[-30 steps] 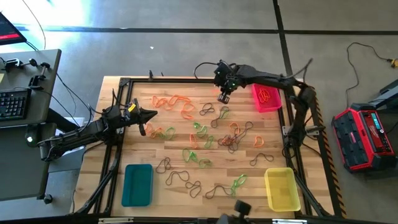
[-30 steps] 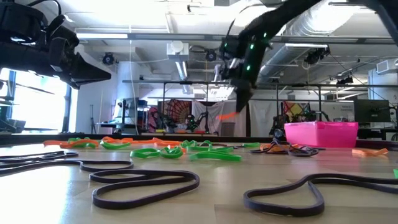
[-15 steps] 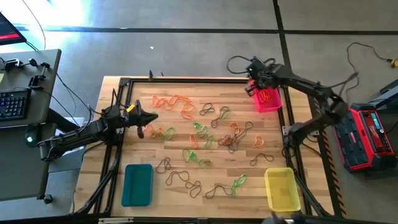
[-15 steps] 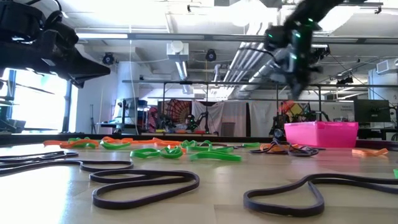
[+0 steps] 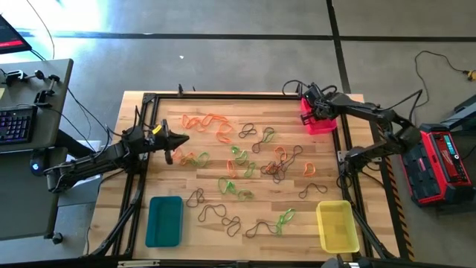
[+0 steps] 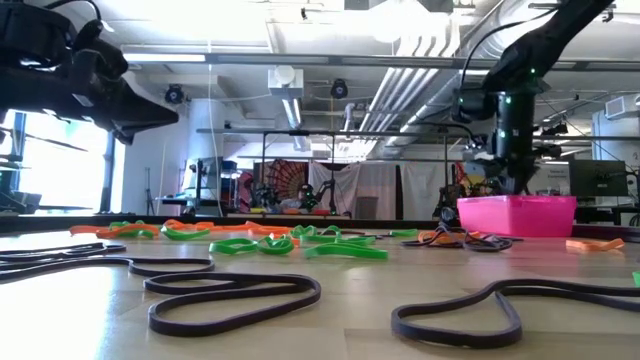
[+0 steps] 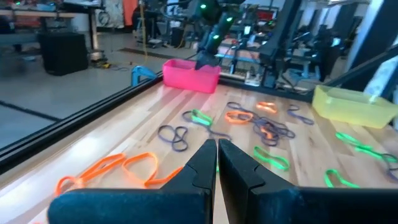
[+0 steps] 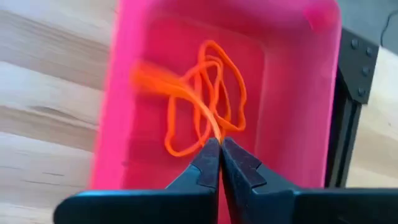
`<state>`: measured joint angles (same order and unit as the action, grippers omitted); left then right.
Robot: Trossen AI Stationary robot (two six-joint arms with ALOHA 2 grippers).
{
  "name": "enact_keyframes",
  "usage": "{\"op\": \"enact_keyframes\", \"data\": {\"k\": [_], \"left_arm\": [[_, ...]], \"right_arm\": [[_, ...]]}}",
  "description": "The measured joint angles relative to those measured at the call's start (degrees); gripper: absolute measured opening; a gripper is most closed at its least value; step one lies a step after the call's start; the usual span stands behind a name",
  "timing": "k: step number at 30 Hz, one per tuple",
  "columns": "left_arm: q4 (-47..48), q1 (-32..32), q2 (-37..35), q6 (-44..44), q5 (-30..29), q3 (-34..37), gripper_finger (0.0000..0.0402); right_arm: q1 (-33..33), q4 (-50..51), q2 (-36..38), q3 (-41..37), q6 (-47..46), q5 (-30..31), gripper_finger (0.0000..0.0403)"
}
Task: Sort rubber bands into baskets
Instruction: Put the orange rubber band into the red bin
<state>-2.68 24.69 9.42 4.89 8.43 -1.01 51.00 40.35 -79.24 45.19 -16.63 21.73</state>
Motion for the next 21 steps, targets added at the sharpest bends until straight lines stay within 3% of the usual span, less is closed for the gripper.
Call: {"op": "enact_keyframes", "data": {"k": [5,11,15,21], "left_arm": [[-0.16,0.04,4.60,-0.02,-3.09,-1.24,0.0010],[0.28,0.04,13.36,-0.63,-7.93,-4.35,0.0010],[2.08,0.04,21.21,-3.32,-14.11,-7.97,0.0012],[6.14,0.13,33.94,-6.84,-20.94,-15.50,0.0044]], "right_arm": [[0.29,0.17,0.00,0.00,0.69,-3.27,0.0018],[-0.81,0.58,0.12,0.03,2.27,-1.57,0.0099],[-1.55,3.97,0.13,2.27,2.23,-0.09,0.0150],[-4.34,10.75,0.17,8.86,3.14,0.14,0.0184]]}}
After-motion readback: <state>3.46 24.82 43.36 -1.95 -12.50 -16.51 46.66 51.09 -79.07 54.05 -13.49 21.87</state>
